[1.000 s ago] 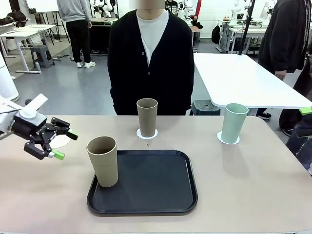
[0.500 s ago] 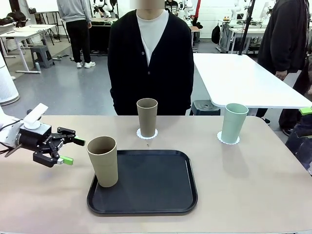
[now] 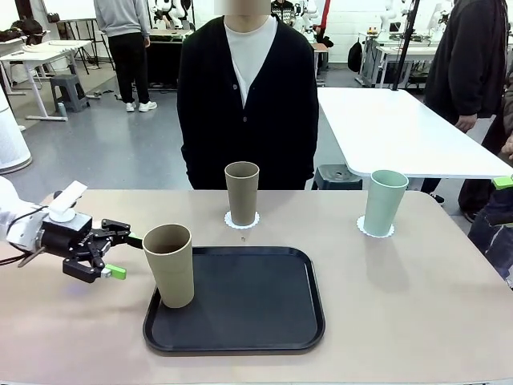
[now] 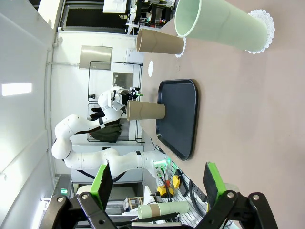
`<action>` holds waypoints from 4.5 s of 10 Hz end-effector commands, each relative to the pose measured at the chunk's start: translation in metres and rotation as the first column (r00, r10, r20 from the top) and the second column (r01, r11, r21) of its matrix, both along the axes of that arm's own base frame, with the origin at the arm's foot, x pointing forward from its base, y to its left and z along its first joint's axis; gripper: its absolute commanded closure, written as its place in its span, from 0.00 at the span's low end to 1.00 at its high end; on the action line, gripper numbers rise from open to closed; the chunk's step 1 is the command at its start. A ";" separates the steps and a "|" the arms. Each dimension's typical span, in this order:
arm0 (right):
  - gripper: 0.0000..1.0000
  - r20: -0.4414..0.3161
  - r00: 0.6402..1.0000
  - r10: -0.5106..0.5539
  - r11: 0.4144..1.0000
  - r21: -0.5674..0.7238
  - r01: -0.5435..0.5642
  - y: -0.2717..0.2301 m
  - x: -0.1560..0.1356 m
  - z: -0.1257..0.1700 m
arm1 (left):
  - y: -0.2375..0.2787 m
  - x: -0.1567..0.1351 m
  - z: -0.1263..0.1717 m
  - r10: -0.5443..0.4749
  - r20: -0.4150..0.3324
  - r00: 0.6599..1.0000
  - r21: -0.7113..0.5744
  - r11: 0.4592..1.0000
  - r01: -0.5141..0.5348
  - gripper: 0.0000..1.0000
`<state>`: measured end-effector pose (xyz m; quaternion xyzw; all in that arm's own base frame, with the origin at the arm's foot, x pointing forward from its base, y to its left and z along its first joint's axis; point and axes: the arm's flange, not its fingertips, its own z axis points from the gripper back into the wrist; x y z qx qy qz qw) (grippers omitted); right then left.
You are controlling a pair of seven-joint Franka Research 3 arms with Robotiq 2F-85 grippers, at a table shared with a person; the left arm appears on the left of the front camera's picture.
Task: Place coasters on the table and set cups on them.
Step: Take one Reusable plastic cup from the Flat Tray and place it on a coaster set by the human.
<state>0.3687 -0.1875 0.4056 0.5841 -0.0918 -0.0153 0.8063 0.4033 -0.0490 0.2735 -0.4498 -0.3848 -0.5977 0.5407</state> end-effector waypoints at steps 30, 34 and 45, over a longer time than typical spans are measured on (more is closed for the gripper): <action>0.00 -0.001 1.000 0.006 1.000 -0.006 -0.006 0.000 -0.001 0.001 | -0.098 0.012 -0.038 -0.170 0.031 0.985 -0.138 0.975 0.173 0.00; 0.00 -0.001 1.000 0.006 1.000 -0.006 -0.006 0.000 -0.001 0.001 | -0.103 0.012 -0.040 -0.203 0.040 0.978 -0.130 0.970 0.207 0.54; 0.00 -0.001 1.000 0.006 1.000 -0.006 -0.006 0.000 -0.001 0.001 | -0.066 0.019 0.199 0.018 -0.002 1.000 -0.105 0.994 -0.018 0.69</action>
